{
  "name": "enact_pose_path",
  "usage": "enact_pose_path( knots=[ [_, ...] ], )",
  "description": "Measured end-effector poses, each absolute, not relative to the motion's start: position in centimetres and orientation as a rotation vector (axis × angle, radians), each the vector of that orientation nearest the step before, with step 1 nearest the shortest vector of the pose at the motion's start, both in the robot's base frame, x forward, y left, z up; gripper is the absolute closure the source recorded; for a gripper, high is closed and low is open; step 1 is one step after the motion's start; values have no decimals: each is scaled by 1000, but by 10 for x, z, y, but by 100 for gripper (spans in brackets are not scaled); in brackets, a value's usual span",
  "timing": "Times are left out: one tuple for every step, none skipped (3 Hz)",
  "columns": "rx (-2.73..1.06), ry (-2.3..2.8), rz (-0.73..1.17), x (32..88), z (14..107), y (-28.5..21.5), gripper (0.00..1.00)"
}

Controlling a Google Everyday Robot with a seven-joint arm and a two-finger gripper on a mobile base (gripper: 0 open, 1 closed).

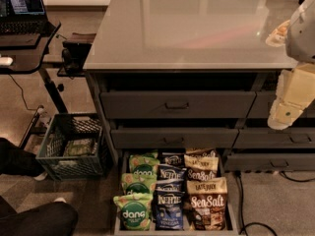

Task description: Pick brown chip bag from bottom drawer and place on counter

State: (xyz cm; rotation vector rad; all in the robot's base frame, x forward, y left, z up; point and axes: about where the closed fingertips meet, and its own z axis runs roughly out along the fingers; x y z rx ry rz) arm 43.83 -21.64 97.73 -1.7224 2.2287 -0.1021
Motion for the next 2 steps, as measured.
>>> enact_pose_path(
  knots=[
    [-1722, 2229, -102, 438, 977, -216, 0],
    [-1696, 2252, -53, 440, 961, -220, 0]
  ],
)
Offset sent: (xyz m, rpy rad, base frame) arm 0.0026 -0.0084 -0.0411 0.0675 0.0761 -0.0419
